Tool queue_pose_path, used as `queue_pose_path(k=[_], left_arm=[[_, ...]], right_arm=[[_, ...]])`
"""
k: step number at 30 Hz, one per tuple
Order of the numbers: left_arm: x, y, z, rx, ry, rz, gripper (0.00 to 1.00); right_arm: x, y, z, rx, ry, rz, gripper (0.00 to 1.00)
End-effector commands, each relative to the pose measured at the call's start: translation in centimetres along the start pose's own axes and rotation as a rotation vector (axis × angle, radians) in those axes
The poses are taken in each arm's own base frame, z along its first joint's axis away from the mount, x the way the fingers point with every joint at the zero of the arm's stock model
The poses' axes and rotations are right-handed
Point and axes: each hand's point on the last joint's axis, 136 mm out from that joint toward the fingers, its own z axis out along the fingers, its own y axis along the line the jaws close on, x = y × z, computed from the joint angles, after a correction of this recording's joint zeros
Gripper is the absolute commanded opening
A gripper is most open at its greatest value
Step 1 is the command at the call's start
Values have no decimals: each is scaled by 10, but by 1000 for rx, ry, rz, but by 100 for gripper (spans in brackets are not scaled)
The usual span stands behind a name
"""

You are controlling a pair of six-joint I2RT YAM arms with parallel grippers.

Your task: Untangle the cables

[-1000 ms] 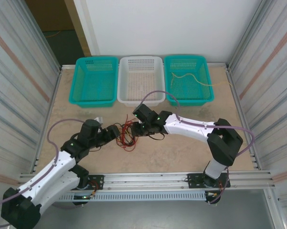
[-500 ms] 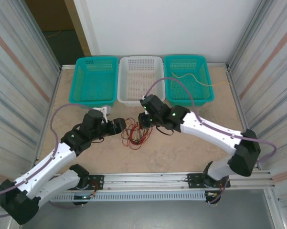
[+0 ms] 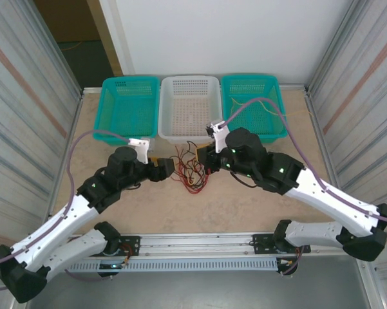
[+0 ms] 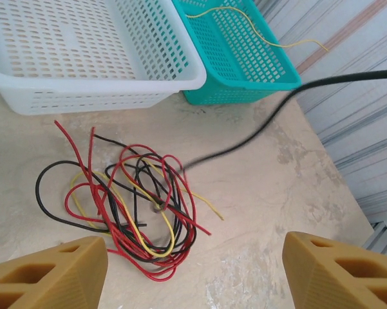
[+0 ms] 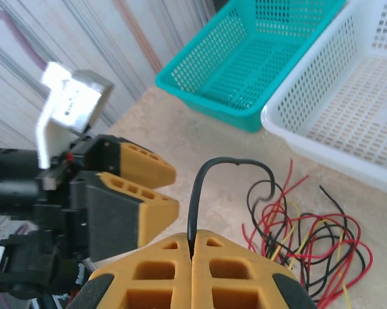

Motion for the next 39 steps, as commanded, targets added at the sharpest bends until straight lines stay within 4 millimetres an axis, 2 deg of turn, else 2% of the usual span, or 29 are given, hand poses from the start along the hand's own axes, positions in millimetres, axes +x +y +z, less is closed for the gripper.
queue_pose_path(k=[1, 4, 9, 18, 20, 21, 23, 26, 31, 34, 36, 39], left_arm=[[5, -16, 9, 86, 1, 20, 73], [7, -28, 12, 113, -16, 71, 77], [1, -40, 18, 155, -37, 145, 83], [-16, -44, 40, 126, -82, 210, 78], [-19, -43, 43, 121, -102, 239, 72], [-19, -41, 44, 113, -109, 247, 67], [-21, -43, 44, 120, -126, 263, 53], [-19, -45, 43, 139, -142, 272, 39], [-13, -50, 45, 193, -148, 292, 33], [-13, -52, 47, 201, -152, 319, 11], [-16, -54, 45, 199, -148, 315, 0], [-23, -59, 35, 206, -162, 281, 0]], right_arm=[[-9, 9, -8, -50, -33, -22, 0], [-22, 26, -23, -132, -66, -35, 0], [-42, 37, -47, -197, -151, -27, 0], [-47, 52, -55, -285, -159, 7, 1], [-47, 52, -54, -292, -160, 12, 1], [-46, 52, -52, -292, -162, 14, 2], [-50, 52, -62, -306, -192, 21, 3], [-53, 53, -63, -317, -180, 34, 3], [-59, 53, -68, -342, -187, 61, 3], [-57, 51, -69, -350, -202, 69, 5], [-59, 46, -67, -343, -202, 90, 5], [-62, 40, -63, -333, -200, 112, 12]])
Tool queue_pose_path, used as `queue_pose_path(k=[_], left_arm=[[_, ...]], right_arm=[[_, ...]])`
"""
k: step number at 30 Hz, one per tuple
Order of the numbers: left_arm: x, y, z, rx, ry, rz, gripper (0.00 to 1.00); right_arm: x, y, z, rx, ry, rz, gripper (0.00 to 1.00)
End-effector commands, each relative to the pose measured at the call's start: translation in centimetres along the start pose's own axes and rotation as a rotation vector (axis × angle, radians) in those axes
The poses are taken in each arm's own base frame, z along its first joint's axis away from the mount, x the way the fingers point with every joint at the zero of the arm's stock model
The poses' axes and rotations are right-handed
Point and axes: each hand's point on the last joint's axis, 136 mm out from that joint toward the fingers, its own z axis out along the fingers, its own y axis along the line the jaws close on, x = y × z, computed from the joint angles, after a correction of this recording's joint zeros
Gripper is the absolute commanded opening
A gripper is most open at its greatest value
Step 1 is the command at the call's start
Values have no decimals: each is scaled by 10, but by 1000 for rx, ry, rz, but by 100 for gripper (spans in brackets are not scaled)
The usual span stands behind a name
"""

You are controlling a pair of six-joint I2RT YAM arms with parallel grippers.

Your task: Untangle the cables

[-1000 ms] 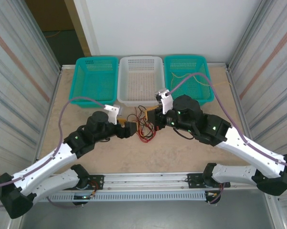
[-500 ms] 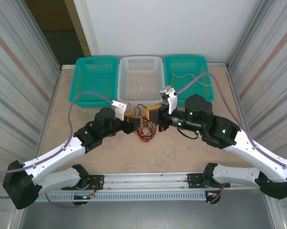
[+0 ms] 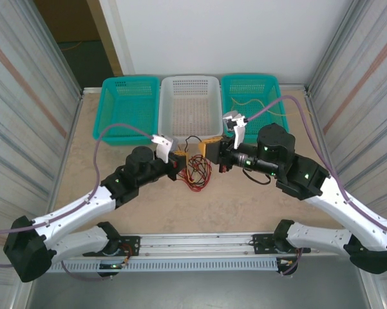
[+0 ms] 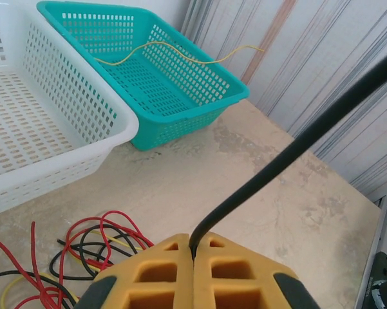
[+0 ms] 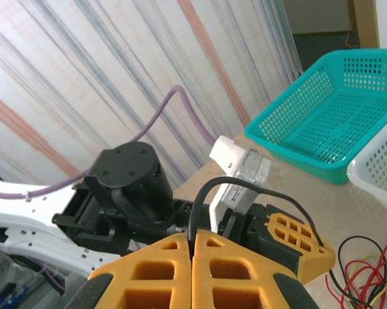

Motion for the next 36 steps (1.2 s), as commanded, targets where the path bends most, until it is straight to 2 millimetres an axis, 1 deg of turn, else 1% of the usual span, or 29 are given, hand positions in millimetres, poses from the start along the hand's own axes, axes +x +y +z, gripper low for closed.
queue_pose_path(k=[1, 3, 4, 5, 7, 9, 11, 14, 17, 20, 22, 25, 27, 29, 31, 34, 36], left_arm=[[-27, -12, -14, 22, -64, -27, 0], [-36, -11, -25, 1, -84, -69, 0], [-42, -12, -32, -7, -96, -86, 0], [-47, -11, -38, -19, -107, -99, 0], [-59, -5, -50, -76, -134, -139, 0], [-67, 2, -59, -129, -146, -180, 0], [-75, 3, -62, -131, -152, -221, 0], [-83, 5, -64, -132, -167, -296, 0], [-85, 18, -66, -167, -163, -378, 0], [-92, 23, -69, -137, -191, -440, 0], [-98, 26, -72, -127, -203, -472, 0], [-111, 28, -78, -151, -210, -457, 0], [-121, 31, -85, -188, -209, -433, 0], [-133, 34, -90, -209, -215, -413, 0], [-146, 40, -91, -223, -224, -413, 0], [-170, 48, -83, -212, -223, -438, 0], [-189, 52, -74, -194, -243, -435, 0]], right_arm=[[-16, 4, -4, -31, -56, 25, 17], [-20, -7, -1, 15, -70, 34, 23], [-22, -14, -1, 41, -80, 41, 29], [-20, -24, 6, 74, -71, 50, 37], [-15, -45, 14, 156, -58, 68, 57], [-7, -66, 19, 241, -32, 89, 70], [4, -87, 22, 311, 14, 126, 74], [25, -114, 23, 377, 63, 178, 75], [47, -143, 18, 447, 79, 254, 75], [78, -177, 18, 511, 115, 371, 75], [105, -196, 22, 538, 188, 449, 72], [137, -219, 22, 621, 283, 485, 67], [150, -226, 25, 643, 323, 499, 65], [158, -228, 26, 654, 350, 507, 63], [163, -230, 25, 664, 354, 511, 62], [164, -227, 26, 646, 356, 515, 62], [163, -224, 25, 638, 347, 503, 62]])
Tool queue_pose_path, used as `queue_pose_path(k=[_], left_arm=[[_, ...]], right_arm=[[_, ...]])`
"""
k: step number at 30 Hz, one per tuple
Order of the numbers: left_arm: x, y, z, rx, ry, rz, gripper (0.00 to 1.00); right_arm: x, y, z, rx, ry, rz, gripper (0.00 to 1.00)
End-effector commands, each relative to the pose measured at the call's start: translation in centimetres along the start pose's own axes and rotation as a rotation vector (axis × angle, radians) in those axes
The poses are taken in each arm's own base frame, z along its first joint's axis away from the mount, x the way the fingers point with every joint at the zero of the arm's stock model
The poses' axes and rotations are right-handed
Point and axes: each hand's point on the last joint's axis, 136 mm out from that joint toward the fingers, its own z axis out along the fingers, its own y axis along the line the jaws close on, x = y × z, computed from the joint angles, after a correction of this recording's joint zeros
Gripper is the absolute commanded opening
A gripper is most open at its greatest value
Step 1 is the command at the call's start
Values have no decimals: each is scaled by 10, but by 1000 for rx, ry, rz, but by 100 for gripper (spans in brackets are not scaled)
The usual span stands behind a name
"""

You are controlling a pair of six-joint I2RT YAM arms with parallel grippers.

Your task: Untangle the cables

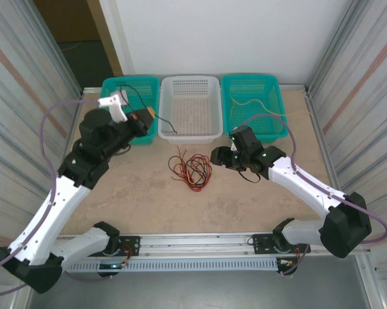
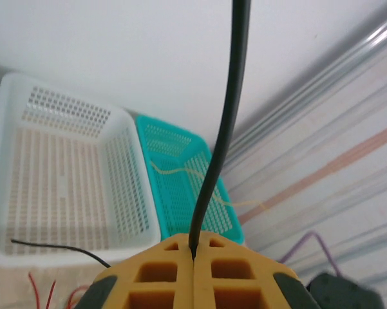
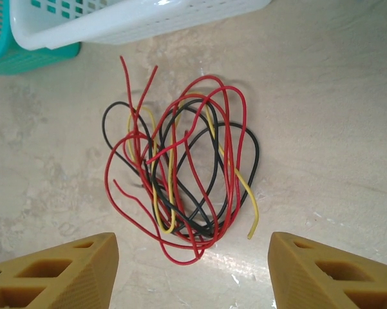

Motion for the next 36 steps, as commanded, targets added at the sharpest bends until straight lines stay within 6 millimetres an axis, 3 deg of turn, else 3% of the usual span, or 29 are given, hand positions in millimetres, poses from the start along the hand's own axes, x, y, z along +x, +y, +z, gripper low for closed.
queue_pose_path(k=[1, 6, 9, 12, 13, 14, 15, 18, 21, 27, 32, 36], left_arm=[[-12, -11, 21, 44, 26, 10, 0], [-43, -30, 77, 98, -8, 56, 0], [-52, -29, 128, 96, -8, 65, 0], [-49, -12, 184, 45, 21, 76, 0], [-45, 3, 203, -21, 49, 89, 16], [-38, 19, 220, -83, 86, 106, 44], [-32, 31, 231, -129, 116, 120, 60], [-6, 61, 246, -195, 201, 121, 98], [12, 76, 234, -213, 200, 126, 99], [35, 104, 176, -353, 283, 185, 96], [66, 104, 110, -330, 323, 182, 93], [108, 104, 53, -287, 383, 188, 92]], right_arm=[[5, 3, -6, -21, -5, 5, 62], [9, -3, -10, -25, -34, 14, 62], [12, -9, -12, -12, -30, 15, 61], [10, -12, -20, 8, -41, 1, 61], [9, -13, -24, 16, -49, -2, 61], [8, -15, -29, 22, -58, -4, 60], [6, -16, -33, 24, -68, -3, 60], [3, -21, -45, 29, -99, 0, 61], [1, -29, -51, 38, -118, 4, 62], [-6, -32, -47, 51, -103, 13, 61], [-10, -26, -43, 32, -106, 23, 61], [-4, -22, -30, 21, -78, 15, 62]])
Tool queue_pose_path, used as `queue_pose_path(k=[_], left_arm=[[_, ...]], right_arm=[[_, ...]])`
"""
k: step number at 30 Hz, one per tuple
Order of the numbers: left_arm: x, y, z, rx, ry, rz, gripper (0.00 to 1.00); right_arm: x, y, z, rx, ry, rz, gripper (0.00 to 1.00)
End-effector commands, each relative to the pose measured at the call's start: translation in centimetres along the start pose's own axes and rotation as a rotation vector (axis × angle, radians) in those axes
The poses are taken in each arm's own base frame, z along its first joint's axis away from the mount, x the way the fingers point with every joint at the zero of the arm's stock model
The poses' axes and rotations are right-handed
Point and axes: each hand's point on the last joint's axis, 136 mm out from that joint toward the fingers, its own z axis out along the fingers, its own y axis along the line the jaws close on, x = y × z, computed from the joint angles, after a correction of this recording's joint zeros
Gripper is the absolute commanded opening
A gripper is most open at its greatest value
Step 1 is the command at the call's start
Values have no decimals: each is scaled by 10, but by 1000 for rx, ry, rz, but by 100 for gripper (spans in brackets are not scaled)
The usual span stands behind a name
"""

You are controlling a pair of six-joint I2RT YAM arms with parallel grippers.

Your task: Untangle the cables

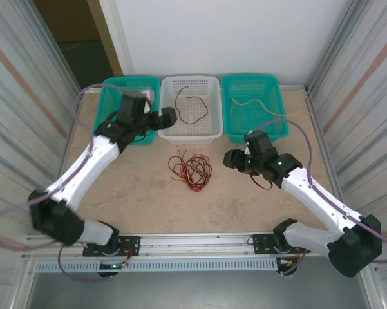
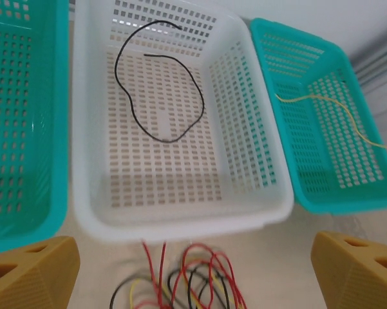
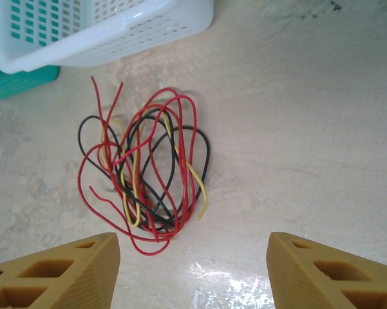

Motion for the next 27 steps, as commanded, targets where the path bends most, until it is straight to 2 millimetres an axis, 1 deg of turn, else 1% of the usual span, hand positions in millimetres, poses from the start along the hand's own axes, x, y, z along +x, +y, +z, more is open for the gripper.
queue_pose_path(k=[1, 2, 4, 5, 7, 9, 11, 14, 16, 19, 22, 23, 25, 27], left_arm=[[55, 10, -18, 20, 84, 34, 90], [68, 14, -24, 22, 104, 25, 88], [106, 26, -35, 22, 180, -20, 81], [119, 30, -41, 22, 195, -39, 79], [147, 39, -53, 20, 210, -67, 76], [166, 48, -61, 19, 211, -106, 75], [180, 53, -63, 37, 208, -144, 73], [188, 58, -60, 45, 194, -200, 70], [186, 56, -57, 51, 188, -224, 67], [180, 53, -49, 58, 169, -241, 66], [178, 45, -39, 86, 183, -256, 64], [178, 43, -35, 94, 190, -256, 63], [180, 43, -30, 86, 207, -257, 61], [182, 47, -28, 59, 216, -263, 59]], right_arm=[[1, 14, 8, -36, 7, -31, 62], [5, 16, 14, -39, 22, -35, 62], [14, 23, 29, -45, 71, -52, 61], [18, 26, 36, -41, 93, -60, 61], [27, 38, 50, -38, 136, -100, 60], [35, 51, 61, -32, 172, -151, 57], [40, 60, 68, 2, 183, -208, 55], [52, 67, 79, 35, 207, -266, 52], [59, 65, 87, 46, 239, -279, 49], [63, 60, 99, 75, 267, -310, 47], [65, 57, 110, 106, 291, -343, 40], [66, 58, 112, 111, 293, -355, 38], [65, 64, 113, 118, 282, -382, 37], [66, 78, 108, 113, 257, -423, 37]])
